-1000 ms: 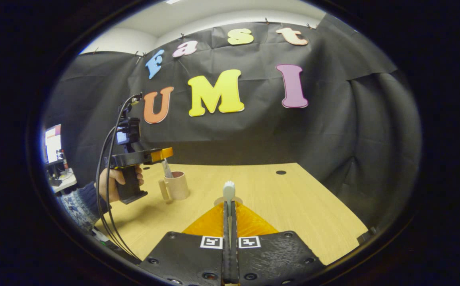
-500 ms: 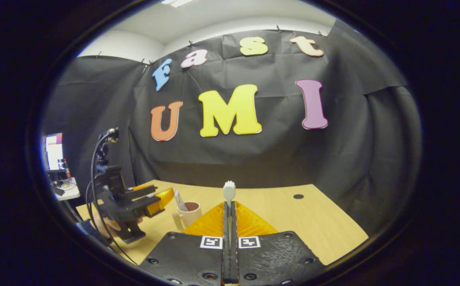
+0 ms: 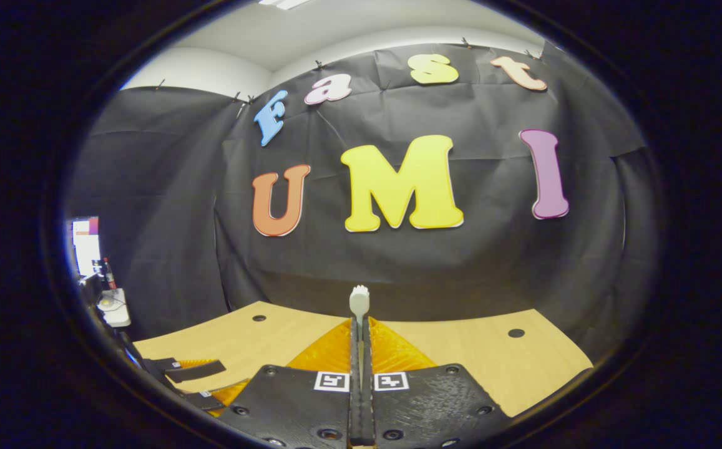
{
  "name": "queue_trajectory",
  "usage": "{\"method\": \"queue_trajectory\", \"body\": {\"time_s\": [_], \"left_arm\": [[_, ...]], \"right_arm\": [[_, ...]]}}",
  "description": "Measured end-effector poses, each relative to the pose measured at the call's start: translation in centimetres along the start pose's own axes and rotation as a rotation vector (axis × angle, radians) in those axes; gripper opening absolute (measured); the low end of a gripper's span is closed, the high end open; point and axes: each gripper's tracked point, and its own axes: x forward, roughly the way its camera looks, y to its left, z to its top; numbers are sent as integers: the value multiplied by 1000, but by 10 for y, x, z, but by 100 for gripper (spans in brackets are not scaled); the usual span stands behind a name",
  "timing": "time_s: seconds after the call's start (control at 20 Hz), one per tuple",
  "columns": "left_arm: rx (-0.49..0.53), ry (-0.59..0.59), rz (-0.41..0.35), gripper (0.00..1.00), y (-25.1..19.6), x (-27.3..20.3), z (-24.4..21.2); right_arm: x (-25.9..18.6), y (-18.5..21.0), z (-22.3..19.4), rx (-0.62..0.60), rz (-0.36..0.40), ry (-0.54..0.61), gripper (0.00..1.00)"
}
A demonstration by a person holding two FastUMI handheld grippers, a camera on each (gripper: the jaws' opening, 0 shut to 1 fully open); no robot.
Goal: Put the toothbrush and toothpaste on the desktop into the cup, then pick up the cup and place it on the coaster on the desktop.
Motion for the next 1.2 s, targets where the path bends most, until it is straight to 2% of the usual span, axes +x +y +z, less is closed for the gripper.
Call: {"method": "queue_trajectory", "body": {"time_s": [0.2,0.35,0.6,0.8,1.0,1.2], "left_arm": [[19,5,14,98,8,-20,-6],[17,14,-12,98,8,-29,-13],[30,20,8,98,23,-34,-21],[27,30,0,98,23,-32,-24],[21,44,-10,98,16,-28,-25],[33,67,25,98,22,-21,-23]], "right_arm": [[38,20,0,-26,4,-10,0],[64,30,-15,-18,2,23,0],[85,41,-41,-64,-7,78,1],[78,34,-36,-75,-47,66,96],[62,28,-26,-67,-67,65,96],[30,18,-20,-69,-62,57,96]]}}
